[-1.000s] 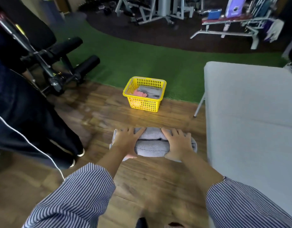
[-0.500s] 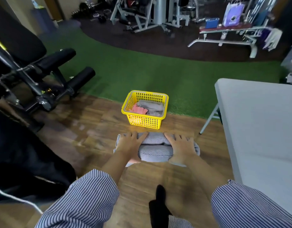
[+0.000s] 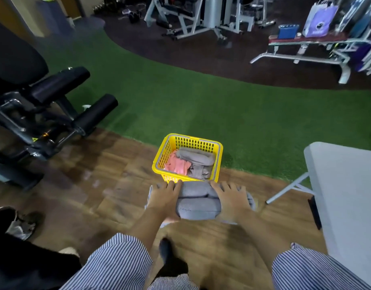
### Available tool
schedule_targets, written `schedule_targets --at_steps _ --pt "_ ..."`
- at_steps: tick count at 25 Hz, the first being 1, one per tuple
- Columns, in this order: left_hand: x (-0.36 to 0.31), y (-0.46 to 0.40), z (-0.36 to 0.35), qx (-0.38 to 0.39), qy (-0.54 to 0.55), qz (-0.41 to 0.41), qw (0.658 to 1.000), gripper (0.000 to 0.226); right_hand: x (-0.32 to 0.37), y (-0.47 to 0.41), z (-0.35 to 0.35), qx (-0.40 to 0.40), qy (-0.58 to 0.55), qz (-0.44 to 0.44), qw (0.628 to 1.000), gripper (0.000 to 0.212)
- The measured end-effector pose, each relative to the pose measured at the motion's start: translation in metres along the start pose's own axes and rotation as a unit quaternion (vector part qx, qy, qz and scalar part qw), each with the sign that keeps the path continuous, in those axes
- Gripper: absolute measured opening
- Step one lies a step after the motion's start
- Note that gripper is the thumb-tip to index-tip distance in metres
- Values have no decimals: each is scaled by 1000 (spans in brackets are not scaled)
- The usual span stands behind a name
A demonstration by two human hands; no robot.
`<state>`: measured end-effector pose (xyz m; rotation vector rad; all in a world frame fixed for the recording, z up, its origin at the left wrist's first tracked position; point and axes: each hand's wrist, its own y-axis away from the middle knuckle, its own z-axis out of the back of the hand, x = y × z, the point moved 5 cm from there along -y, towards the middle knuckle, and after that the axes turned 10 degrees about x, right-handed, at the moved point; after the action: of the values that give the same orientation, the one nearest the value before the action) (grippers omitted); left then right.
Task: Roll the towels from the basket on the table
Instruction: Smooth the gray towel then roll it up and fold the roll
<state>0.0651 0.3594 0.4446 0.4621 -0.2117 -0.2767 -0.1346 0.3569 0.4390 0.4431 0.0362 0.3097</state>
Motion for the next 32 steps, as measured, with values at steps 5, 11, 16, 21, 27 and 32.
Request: schedule_targets --at_steps 5,11,16,21,27,32 --pt "49 -119 15 28 -18 -46 998 111 -19 -111 11 32 -37 -49 998 105" --pt "112 -261 63 18 -29 -109 993 103 -44 -240 58 44 -76 -89 992 106" --pt "126 -380 56 16 -16 -138 990 104 -80 -342 44 48 -111 -105 987 106" --pt "119 -536 -25 -18 -12 -132 991 101 -133 -479 -47 33 -134 -109 984 106" --pt "111 -721 -144 -53 13 -97 994 104 -192 -645 -174 -32 -112 -109 987 95" --pt "99 -817 -236 -99 12 -102 990 102 -221 -729 -263 -55 -69 -83 993 88"
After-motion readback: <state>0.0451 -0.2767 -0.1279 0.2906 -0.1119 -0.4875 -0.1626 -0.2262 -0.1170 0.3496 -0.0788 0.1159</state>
